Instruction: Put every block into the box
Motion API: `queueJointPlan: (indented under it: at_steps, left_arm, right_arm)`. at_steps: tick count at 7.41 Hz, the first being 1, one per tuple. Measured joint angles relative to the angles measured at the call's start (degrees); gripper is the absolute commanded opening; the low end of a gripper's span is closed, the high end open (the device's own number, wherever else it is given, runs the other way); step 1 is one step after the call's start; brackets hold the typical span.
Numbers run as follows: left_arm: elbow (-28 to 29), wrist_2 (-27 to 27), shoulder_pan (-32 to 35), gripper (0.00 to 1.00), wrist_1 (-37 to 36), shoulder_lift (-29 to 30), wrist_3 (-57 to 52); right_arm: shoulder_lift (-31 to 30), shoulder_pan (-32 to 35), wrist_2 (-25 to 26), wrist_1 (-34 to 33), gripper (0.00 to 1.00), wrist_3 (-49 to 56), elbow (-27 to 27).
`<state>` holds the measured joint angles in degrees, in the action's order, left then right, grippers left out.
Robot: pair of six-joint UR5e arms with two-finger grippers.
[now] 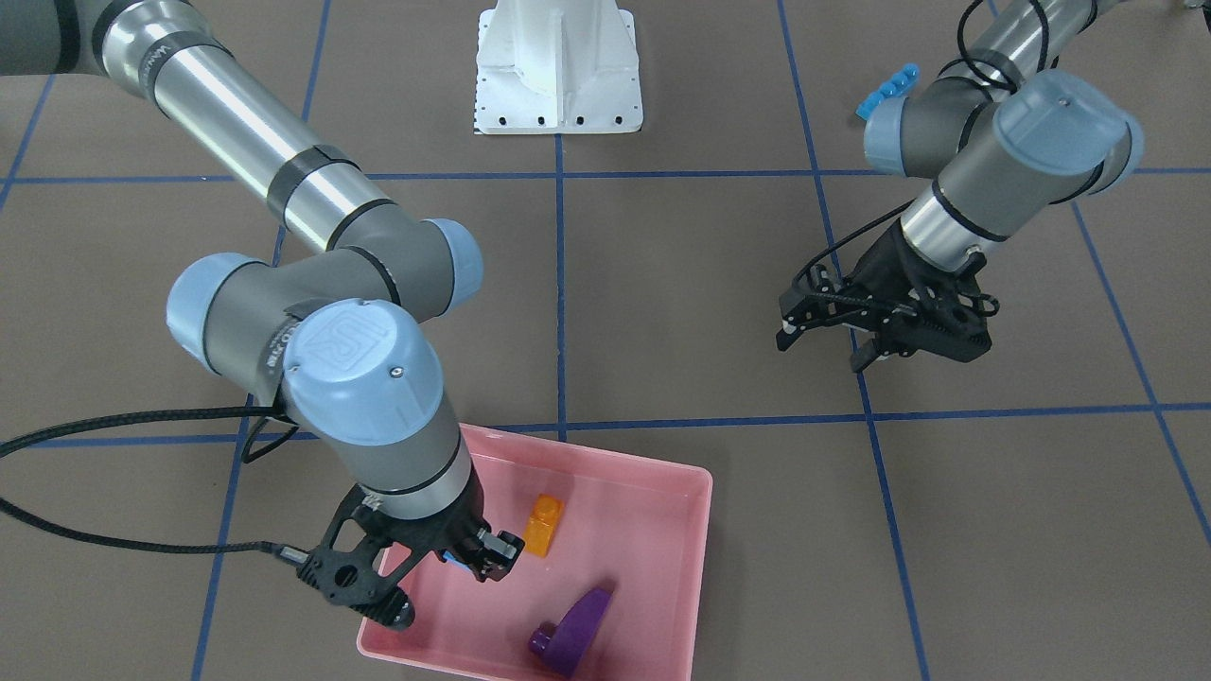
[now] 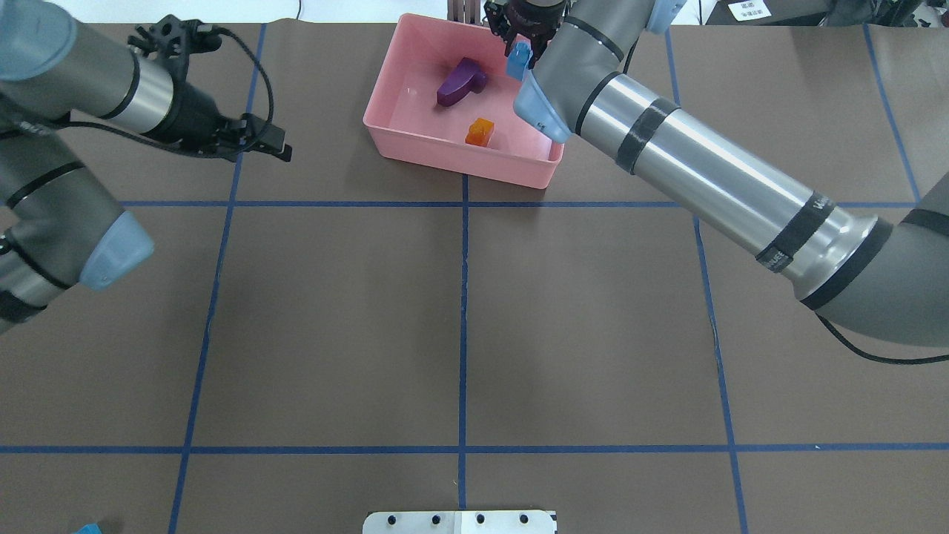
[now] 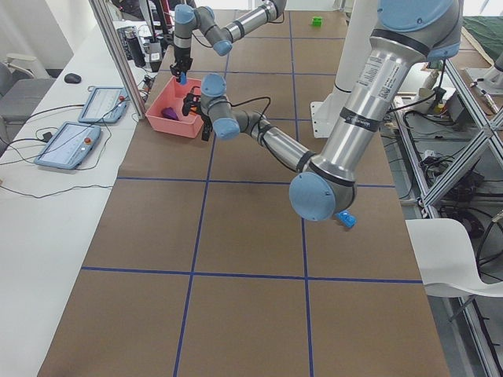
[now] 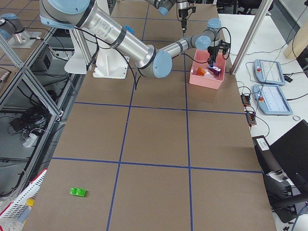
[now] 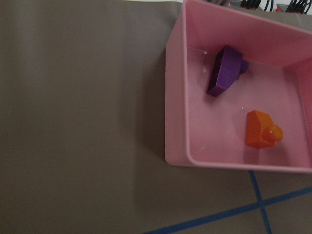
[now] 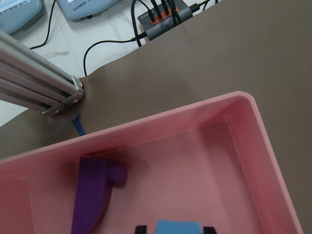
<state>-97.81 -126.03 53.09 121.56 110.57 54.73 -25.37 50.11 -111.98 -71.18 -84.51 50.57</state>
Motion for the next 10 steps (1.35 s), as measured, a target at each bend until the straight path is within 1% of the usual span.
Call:
queueJointPlan:
  at_steps: [1, 2, 3, 4, 5, 6, 7, 8, 9, 10]
  left_arm:
    - [-5.50, -0.66, -0.64, 1.00, 0.01, -6.95, -1.33]
    - [-10.70, -0.92, -1.64, 1.00, 0.04, -14.30, -3.80]
    - [-14.97, -0.78, -3.54, 1.00, 0.19, -22.01, -7.13]
    - [-17.47, 0.56, -6.10, 1.00, 0.42, -28.30, -10.72]
    - [-18.66, 3.41, -9.51, 1.00, 0.60, -32.87, -13.92]
    - [-19.32, 6.54, -13.87, 1.00, 1.26, -36.53, -15.54]
    - [-19.79, 9.20, -18.02, 1.00, 3.61, -40.28, -16.18]
    - [-20.06, 10.59, -21.21, 1.00, 7.50, -44.28, -16.34]
    - [-20.17, 11.14, -24.13, 1.00, 11.52, -47.66, -16.12]
    - [-20.20, 11.38, -27.51, 1.00, 14.18, -49.64, -15.33]
  right_arm:
    - [-0.05, -0.81, 0.77, 0.53, 1.00, -0.54, 0.54]
    - [-0.78, -0.29, -0.52, -0.59, 1.00, -0.03, 3.55]
    - [-3.41, 1.35, -3.85, -4.30, 1.00, 2.25, 10.16]
    - [-8.91, 3.12, -6.86, -9.55, 1.00, 6.67, 20.07]
    - [-17.81, 4.59, -8.48, -14.87, 1.00, 12.95, 32.51]
    - [-28.11, 5.99, -9.47, -18.45, 1.00, 19.84, 43.94]
    - [-38.58, 7.80, -11.00, -20.08, 1.00, 26.71, 52.74]
    - [-48.58, 10.26, -13.15, -20.53, 1.00, 34.00, 58.87]
    - [-58.30, 12.93, -15.25, -20.54, 1.00, 42.22, 63.19]
    - [-66.32, 15.25, -16.99, -20.52, 1.00, 50.87, 65.48]
